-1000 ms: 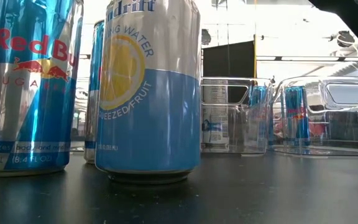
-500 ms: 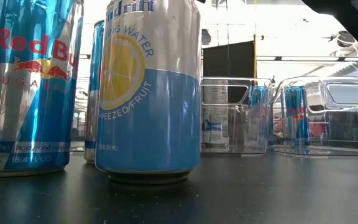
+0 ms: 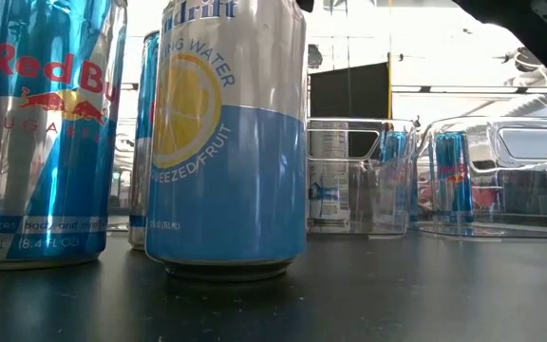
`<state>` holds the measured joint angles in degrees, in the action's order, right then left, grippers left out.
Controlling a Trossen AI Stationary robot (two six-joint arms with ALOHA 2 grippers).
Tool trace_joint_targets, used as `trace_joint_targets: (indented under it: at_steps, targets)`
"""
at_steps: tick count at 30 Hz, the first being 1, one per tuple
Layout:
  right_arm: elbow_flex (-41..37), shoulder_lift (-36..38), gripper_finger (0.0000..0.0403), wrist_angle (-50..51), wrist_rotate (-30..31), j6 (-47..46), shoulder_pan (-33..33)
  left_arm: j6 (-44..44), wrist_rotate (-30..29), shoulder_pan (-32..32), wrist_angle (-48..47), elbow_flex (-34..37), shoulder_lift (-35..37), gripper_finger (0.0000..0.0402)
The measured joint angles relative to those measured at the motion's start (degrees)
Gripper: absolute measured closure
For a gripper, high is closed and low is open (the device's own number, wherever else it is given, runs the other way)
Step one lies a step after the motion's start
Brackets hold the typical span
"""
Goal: Sort soda cans
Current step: Put the right blue-white soda can into the left transparent bin
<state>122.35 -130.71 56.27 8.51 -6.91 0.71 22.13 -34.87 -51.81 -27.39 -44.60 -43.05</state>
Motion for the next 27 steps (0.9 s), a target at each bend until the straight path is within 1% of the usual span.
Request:
trace_joint_targets:
  at_steps: [20,23,27]
  targets:
    - [0.1,-0.4,0.0092,2.4,0.5,-2.8,-0.3,0.0,0.3,0.0,0.0,0.0,0.0,0.0061]
    - [0.1,-0.4,0.008,2.4,0.5,-3.4,-0.3,0.0,0.3,0.0,0.0,0.0,0.0,0.0061]
    - [0.1,-0.3,0.0052,2.5,0.3,-3.7,-0.3,0.1,0.3,0.0,0.0,0.0,0.0,0.0061]
